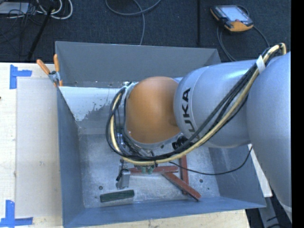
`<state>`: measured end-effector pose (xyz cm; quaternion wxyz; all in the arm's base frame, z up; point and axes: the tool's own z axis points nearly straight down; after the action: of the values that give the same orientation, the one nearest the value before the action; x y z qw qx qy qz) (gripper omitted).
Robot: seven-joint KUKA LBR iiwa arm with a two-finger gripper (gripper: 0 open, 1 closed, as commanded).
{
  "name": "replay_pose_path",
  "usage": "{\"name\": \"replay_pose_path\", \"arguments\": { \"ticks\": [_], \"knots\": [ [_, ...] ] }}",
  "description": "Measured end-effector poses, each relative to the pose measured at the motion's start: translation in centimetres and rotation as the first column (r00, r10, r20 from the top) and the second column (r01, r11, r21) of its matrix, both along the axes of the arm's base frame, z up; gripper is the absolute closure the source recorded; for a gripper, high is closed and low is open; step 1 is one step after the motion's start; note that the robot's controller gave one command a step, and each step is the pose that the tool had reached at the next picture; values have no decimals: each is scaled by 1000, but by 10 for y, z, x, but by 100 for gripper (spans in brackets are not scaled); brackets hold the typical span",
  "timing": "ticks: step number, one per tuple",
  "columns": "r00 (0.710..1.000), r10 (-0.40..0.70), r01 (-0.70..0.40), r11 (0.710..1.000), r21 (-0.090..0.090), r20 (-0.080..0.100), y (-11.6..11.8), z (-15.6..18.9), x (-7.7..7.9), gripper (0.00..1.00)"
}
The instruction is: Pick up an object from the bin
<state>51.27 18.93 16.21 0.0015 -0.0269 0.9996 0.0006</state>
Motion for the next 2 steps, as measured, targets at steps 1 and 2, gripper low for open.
{"name": "replay_pose_path", "arguments": {
  "ticks": [1, 2],
  "knots": [
    [995, 101, -101, 995, -2, -10, -9, -38, -8, 0],
    [994, 109, -109, 994, -2, 2, -32, -68, -5, 0]
  ]
}}
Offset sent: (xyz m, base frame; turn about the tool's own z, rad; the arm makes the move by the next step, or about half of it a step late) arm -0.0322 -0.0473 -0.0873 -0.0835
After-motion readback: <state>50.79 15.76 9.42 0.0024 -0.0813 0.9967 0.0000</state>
